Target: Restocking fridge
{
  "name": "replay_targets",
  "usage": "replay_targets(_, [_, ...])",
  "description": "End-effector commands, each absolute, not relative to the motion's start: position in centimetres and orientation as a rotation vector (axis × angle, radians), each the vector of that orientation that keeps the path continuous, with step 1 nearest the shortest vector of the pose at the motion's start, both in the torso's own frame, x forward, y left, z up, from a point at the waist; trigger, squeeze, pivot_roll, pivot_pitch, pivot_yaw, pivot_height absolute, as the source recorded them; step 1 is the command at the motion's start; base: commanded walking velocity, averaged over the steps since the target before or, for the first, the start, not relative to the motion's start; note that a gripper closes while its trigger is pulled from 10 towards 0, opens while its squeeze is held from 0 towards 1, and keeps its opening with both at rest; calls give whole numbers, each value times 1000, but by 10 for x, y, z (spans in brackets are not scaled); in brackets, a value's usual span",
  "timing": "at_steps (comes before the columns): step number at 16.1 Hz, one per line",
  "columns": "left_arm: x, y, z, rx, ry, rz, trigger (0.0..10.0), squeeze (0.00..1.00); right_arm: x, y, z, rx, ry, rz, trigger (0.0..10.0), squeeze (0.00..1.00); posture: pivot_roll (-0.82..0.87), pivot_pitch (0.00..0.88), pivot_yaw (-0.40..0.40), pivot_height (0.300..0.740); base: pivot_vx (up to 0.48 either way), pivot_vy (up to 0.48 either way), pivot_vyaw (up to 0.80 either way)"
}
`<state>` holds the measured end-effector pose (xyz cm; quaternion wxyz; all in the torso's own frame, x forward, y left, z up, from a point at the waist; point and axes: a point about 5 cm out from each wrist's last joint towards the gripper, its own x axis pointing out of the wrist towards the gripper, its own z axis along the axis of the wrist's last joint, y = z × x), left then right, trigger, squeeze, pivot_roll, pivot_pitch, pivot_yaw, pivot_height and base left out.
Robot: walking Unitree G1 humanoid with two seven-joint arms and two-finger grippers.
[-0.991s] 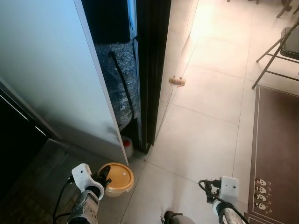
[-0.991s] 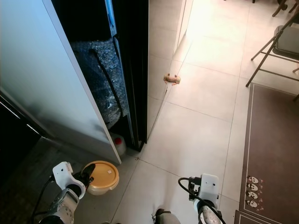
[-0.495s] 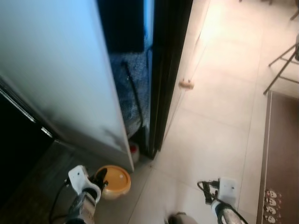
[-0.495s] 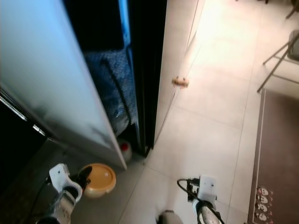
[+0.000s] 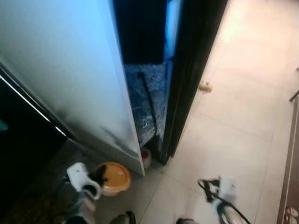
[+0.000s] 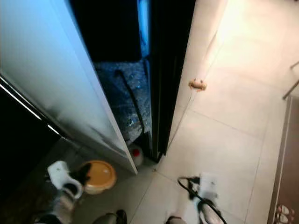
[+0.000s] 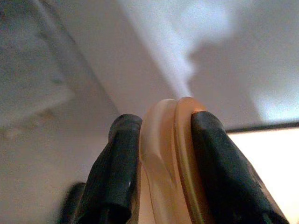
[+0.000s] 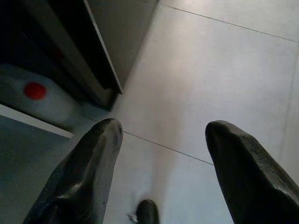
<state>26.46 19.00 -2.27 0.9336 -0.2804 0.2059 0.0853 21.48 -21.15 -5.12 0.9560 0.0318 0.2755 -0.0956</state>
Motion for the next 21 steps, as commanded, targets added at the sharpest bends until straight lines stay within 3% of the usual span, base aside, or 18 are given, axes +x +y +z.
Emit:
replay_targets(1, [255, 190, -31, -575, 461, 186, 10000, 0, 205, -212, -58, 78, 601, -210, 10000, 0, -92, 201, 24, 740, 0, 0, 0])
replay_targets(9, [254, 193, -32, -566, 470, 198, 10000, 0, 203, -210, -60, 80, 608, -206, 10000, 0, -93, 205, 28, 740, 0, 0, 0])
replay_targets(16, [254, 193, -32, -564, 472, 194, 10000, 0, 218, -210, -47, 76, 512, -195, 10000, 0, -93, 200, 29, 740, 0, 0, 0])
replay_targets(21, [252, 195, -33, -559, 470, 192, 10000, 0, 292, -210, 34, 42, 74, -90, 10000, 0, -101, 183, 34, 740, 0, 0, 0])
